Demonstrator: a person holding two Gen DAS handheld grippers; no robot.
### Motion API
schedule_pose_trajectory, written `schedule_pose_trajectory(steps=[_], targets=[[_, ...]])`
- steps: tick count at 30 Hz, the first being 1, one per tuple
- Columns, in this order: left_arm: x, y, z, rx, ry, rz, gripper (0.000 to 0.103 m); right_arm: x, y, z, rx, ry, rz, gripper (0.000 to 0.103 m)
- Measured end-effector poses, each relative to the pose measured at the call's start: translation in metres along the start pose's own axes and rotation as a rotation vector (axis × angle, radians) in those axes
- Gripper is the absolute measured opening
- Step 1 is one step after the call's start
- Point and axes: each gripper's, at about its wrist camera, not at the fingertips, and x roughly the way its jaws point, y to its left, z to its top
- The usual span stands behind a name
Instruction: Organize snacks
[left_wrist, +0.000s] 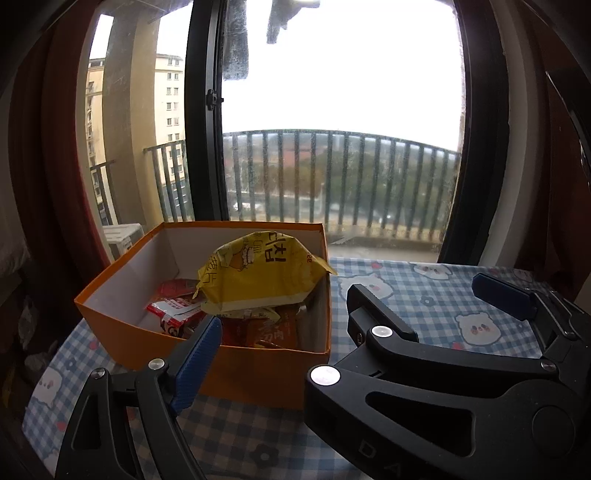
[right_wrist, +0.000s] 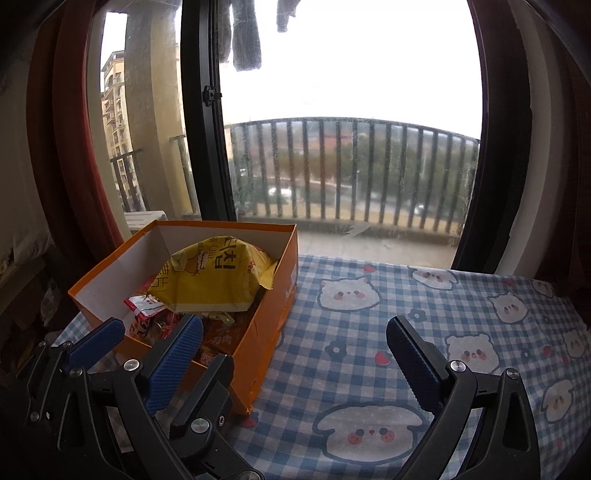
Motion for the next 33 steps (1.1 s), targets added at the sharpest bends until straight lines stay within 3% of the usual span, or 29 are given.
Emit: schedule_pose_trajectory(steps=[9,13,20,26,33], targets=[[-0.04,-0.032,-0.018,0.039,-0.043,-0.022,0.089,-0.048,-0.023,-0.023,0.013,-0.044,-0.02,0.102],[-0.058,-0.044,-0.024,0.047,-0.079,-0.03,0.098,-0.073,-0.033,-0.032,0.02,-0.079,-0.019,0.102],[-0.082,-0.054,-0.034,0.039,-0.134,-0.01,0.101,-0.116,-0.051,-0.049,0.026,-0.161,-0.046,0.103],[-0.1,-0.069,-0.048,0.095,-0.153,-0.051,0.102,-0.138,-0.07,-0.067,0.038,-0.184,-0.026,0.103],[-0.11,-0.075,-0.049,0.096,-0.174,-0.049,0.102,-0.158,-0.084,-0.079,0.086,-0.232,-0.054,0.103]])
